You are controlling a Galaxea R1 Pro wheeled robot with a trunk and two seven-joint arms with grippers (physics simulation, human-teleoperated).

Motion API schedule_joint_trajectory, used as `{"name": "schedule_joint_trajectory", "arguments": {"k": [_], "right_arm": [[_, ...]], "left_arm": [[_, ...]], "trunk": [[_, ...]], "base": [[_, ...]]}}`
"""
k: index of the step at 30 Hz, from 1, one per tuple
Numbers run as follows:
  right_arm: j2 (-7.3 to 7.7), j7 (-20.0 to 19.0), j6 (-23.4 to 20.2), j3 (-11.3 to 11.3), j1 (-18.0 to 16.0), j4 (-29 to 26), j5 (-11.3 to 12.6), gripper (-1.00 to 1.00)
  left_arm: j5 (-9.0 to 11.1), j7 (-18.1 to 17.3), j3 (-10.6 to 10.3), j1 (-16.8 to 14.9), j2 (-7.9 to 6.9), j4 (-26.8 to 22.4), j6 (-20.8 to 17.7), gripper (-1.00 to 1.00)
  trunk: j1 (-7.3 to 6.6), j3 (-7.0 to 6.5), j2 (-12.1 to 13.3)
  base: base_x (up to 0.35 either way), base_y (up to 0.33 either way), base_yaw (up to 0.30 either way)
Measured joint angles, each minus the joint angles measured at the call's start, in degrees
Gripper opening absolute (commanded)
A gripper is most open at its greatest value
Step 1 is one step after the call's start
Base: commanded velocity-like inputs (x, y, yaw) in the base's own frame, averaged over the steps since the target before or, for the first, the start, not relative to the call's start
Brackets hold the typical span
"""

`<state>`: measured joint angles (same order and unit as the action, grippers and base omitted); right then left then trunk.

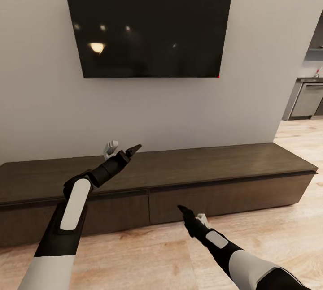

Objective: Place each of the two pumpkins and all three candles from the living room inside a cabinet in the living room (use any cabinet), then make sure every cabinet is closed, and position the cauldron so it is next to a table in the living room.

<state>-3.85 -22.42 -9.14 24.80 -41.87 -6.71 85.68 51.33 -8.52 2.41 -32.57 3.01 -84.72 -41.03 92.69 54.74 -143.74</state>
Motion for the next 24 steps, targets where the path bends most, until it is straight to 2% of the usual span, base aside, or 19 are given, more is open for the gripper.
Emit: {"name": "schedule_joint_trajectory", "arguments": {"k": [3,6,9,10,13,17,22,24], "right_arm": [[-0.02,-0.45,0.19,0.12,0.0,-0.52,-0.27,1.0],[0.03,-3.14,0.3,0.19,0.04,-0.7,-0.37,1.0],[0.05,-8.39,0.33,0.21,0.11,-0.63,-0.35,1.0],[0.05,-13.36,0.2,0.16,0.15,-0.57,-0.25,1.0],[0.01,-17.34,0.23,-0.1,0.17,-0.47,-0.11,1.0],[0.04,-19.01,0.28,-0.79,0.17,-0.46,0.51,1.0],[0.07,-19.31,0.07,-5.87,0.18,-0.49,5.25,1.0],[0.07,-19.35,0.02,-7.1,0.18,-0.49,6.35,1.0]], "left_arm": [[0.43,-0.02,0.07,0.0,-0.03,0.0,-0.13,1.0],[0.59,-0.03,0.12,0.0,-0.07,0.0,-0.19,1.0],[0.62,-0.08,0.13,0.0,-0.19,0.0,-0.23,1.0],[0.63,-0.1,0.23,0.0,-0.67,0.0,-0.31,1.0],[0.67,-0.12,0.47,0.0,-1.53,0.0,-0.36,1.0],[0.68,-0.14,1.38,0.0,-2.47,0.07,-0.39,1.0],[0.66,-0.21,2.21,0.0,-3.09,0.11,-0.47,1.0],[0.69,-0.23,2.31,0.0,-3.24,0.1,-0.49,1.0]], "trunk": [[0.0,0.0,0.0],[0.0,0.0,0.0],[0.0,0.0,0.0],[0.03,0.21,-0.01],[0.11,0.88,-0.05],[0.21,1.77,-0.1],[0.34,2.88,-0.17],[0.39,3.32,-0.2]], "base": [[0.0,0.0,0.0],[0.0,0.0,0.0],[0.0,0.0,0.0],[0.0,0.0,0.0],[0.0,0.0,0.0],[0.0,0.0,0.0],[0.0,0.0,0.0],[0.0,0.0,0.0]]}}
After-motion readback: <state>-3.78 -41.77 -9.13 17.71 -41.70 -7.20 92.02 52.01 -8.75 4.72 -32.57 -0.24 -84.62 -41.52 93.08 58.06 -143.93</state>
